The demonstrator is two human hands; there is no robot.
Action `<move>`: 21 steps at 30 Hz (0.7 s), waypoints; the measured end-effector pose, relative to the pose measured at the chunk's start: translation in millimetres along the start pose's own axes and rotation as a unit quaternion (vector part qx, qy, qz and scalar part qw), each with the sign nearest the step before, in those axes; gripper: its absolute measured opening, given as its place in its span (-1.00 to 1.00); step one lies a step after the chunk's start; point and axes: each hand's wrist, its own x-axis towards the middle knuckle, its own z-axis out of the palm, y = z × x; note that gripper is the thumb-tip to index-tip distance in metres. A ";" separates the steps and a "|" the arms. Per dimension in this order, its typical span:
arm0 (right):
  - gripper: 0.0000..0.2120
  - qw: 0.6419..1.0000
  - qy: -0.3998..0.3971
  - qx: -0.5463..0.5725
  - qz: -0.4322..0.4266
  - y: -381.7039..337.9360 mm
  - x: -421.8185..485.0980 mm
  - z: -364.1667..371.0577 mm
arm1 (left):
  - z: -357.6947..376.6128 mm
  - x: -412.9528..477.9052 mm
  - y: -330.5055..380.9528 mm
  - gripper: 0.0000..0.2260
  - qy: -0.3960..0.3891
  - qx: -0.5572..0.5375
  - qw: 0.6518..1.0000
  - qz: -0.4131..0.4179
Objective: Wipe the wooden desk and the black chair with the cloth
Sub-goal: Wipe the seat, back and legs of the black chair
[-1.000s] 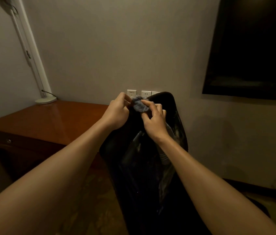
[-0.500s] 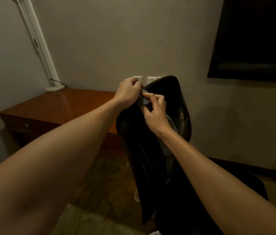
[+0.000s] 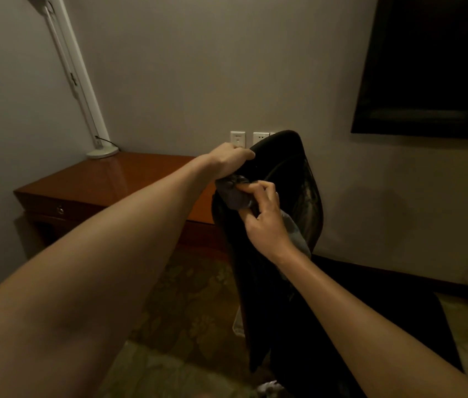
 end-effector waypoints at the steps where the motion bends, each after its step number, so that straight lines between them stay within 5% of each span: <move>1: -0.69 1.000 -0.001 0.000 -0.006 -1.4 -7.4 0.4 | 2.4 -0.8 -0.1 -0.62 -0.001 0.005 1.000 0.004; 7: -0.68 0.999 -0.007 -0.039 -0.021 0.9 -40.6 -0.4 | 19.8 -8.1 -5.4 -0.48 -0.018 0.080 0.996 0.033; 15: -0.70 0.996 -0.007 -0.080 -0.029 15.8 -60.5 -6.2 | 21.4 -18.1 -8.8 -0.47 -0.006 0.018 0.999 0.027; 21: -0.72 0.996 0.044 -0.025 0.070 27.7 -23.1 -10.1 | 26.5 -11.9 -12.6 -0.53 0.056 0.045 0.997 0.022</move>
